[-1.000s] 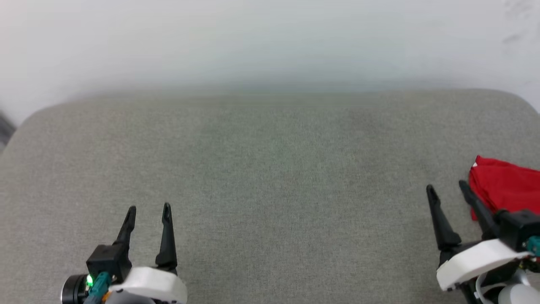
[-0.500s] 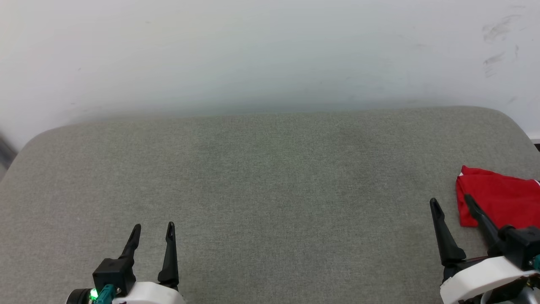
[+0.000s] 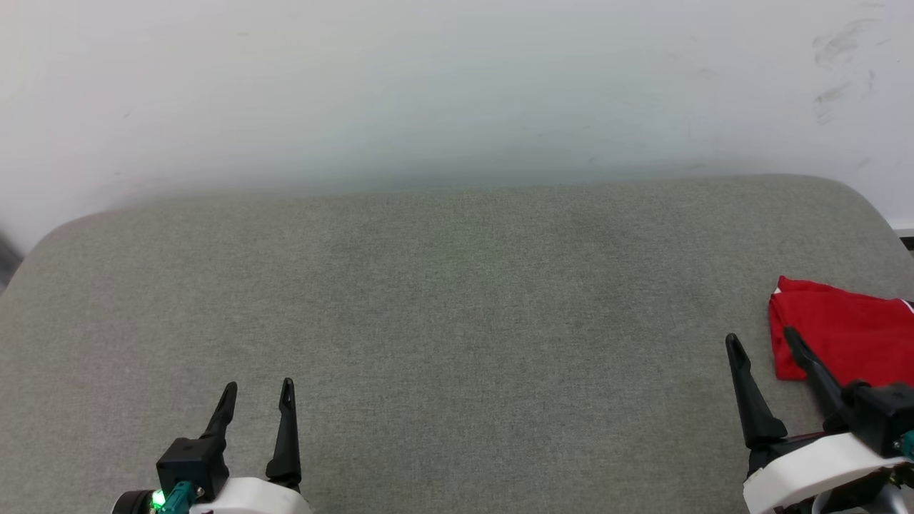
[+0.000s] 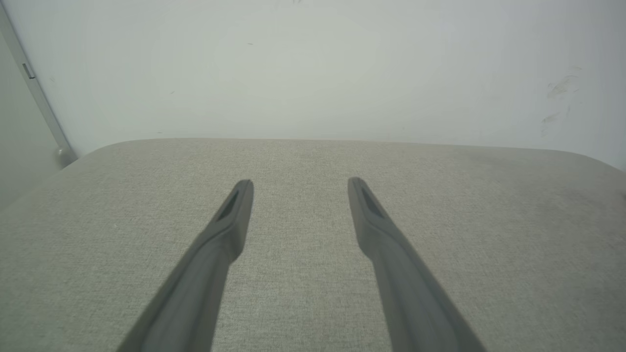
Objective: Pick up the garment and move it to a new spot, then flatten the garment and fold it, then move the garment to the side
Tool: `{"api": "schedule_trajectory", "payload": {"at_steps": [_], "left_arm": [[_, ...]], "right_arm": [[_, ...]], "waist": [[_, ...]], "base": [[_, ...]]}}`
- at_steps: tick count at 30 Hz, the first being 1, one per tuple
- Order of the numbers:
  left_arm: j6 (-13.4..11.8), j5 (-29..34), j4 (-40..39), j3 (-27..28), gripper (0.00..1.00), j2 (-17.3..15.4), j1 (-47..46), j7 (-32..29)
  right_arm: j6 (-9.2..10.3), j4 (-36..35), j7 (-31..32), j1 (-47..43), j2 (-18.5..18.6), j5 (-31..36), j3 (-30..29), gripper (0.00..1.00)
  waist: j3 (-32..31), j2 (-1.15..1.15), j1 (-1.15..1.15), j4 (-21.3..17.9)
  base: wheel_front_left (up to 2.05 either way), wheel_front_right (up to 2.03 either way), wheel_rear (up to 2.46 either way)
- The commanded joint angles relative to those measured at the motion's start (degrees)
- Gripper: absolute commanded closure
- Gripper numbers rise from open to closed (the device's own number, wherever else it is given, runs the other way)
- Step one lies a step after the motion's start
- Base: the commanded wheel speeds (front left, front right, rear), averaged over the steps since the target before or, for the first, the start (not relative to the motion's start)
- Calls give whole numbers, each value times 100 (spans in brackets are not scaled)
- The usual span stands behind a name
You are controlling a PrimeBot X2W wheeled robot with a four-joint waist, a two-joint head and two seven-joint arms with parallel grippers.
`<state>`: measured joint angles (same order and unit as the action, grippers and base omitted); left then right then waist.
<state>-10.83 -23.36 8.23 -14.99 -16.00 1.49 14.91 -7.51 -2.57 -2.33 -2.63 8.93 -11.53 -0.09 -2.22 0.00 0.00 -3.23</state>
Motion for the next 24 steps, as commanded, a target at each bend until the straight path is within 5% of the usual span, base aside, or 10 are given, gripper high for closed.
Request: {"api": "schedule_trajectory", "payload": {"at_steps": [1, 2, 3, 24], "left_arm": [[-7, 2, 13, 5, 0, -3, -42, 38], [-15, 10, 10, 5, 0, -1, -45, 38], [1, -1, 18, -1, 100, 12, 2, -5], [451, -1733, 234, 482, 100, 340, -160, -511]], "right_arm": [[4, 19, -25, 33, 19, 1, 0, 0], [4, 28, -24, 27, 19, -12, -2, 0], [0, 40, -8, -7, -2, -5, 0, 100], [1, 519, 217, 201, -162, -1992, -150, 100]], "waist": [[-4, 0, 0, -2], [-6, 0, 0, -1], [-5, 0, 0, -2], [33, 0, 0, 47]], "base": [[0, 0, 0], [0, 0, 0], [0, 0, 0], [0, 0, 0]]}}
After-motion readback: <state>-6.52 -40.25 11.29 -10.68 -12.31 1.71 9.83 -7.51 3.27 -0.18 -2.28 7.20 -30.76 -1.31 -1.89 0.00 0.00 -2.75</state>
